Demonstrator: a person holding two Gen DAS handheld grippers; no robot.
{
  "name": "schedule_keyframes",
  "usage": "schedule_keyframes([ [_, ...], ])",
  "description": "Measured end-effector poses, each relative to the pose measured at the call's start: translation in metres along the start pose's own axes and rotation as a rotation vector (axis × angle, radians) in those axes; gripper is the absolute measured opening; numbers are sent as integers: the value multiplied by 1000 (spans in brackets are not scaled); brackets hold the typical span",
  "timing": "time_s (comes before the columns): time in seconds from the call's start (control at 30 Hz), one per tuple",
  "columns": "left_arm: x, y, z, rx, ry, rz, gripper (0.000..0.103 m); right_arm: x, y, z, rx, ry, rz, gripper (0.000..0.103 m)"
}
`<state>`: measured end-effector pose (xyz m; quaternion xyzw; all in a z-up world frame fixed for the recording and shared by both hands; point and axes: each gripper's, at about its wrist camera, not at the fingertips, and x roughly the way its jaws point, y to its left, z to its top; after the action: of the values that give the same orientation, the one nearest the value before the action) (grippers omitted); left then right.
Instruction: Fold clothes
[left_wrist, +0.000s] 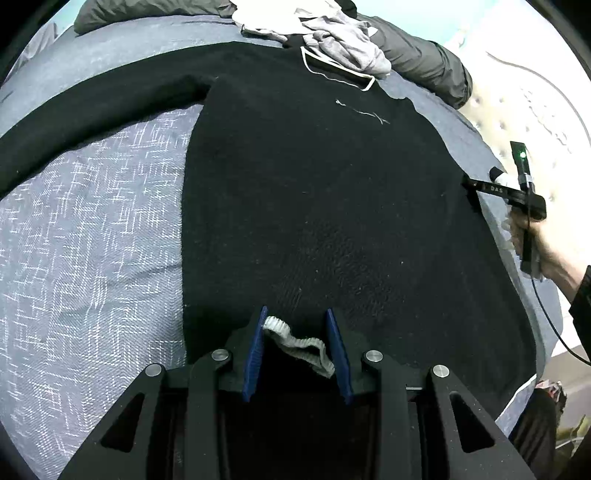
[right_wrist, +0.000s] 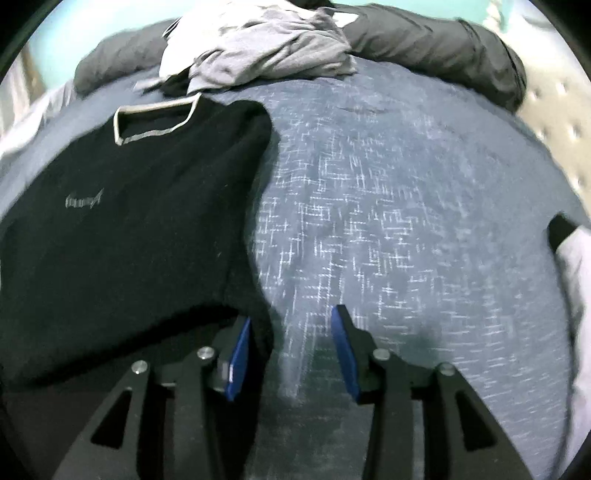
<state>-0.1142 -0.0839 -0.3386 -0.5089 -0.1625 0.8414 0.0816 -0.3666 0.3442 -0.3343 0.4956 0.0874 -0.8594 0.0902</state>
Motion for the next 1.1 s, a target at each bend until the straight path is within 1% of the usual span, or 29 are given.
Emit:
schedule_keyframes([
  [0.1,-1,1,0,-4,0,-4,36,-9,0,-2,-15,19,12,41],
  [0.17,-3,1,0,-7,-2,-4,36,-14,-7,-4,23,26,28,41],
  [0.23,-6,0,1,-9,-10,-6,36,-24,-15,-5,92,-17,49,41],
  [0.3,-11,0,2,-9,-26,-7,36,-36,-17,-4,145,-80,77,41],
  [0.33,-14,0,2,-10,-36,-7,36,-41,-15,-2,162,-110,102,40],
  [0.4,-19,2,3,-16,-54,-11,36,-41,-5,7,156,-125,165,27],
  [0.43,-19,2,3,-18,-58,-14,36,-38,3,11,140,-117,179,16],
  [0.5,-19,3,4,-17,-57,-17,36,-28,16,16,114,-92,195,13],
  [0.53,-18,3,4,-16,-54,-17,36,-26,17,15,119,-88,191,11],
  [0.63,-13,-1,4,-6,-38,-17,36,-19,17,11,133,-75,178,7],
  [0.67,-12,-1,4,-4,-33,-15,36,-17,17,10,138,-71,173,2],
  [0.73,-11,0,4,-8,-29,-14,36,-12,17,8,147,-63,165,0],
  [0.83,-11,2,5,-17,-32,-15,36,-5,17,4,161,-51,152,0],
  [0.87,-12,2,5,-18,-34,-14,36,-6,15,3,172,-58,141,0],
  [0.9,-12,2,4,-20,-36,-12,36,-12,11,1,202,-83,136,0],
  [1.0,-13,4,4,-33,-43,-8,36,-29,-3,-6,349,-182,221,1],
  [1.03,-14,4,4,-38,-46,-7,36,-32,-2,-7,367,-196,248,1],
  [1.1,-15,5,5,-46,-51,-7,37,-31,12,-3,338,-186,277,1],
])
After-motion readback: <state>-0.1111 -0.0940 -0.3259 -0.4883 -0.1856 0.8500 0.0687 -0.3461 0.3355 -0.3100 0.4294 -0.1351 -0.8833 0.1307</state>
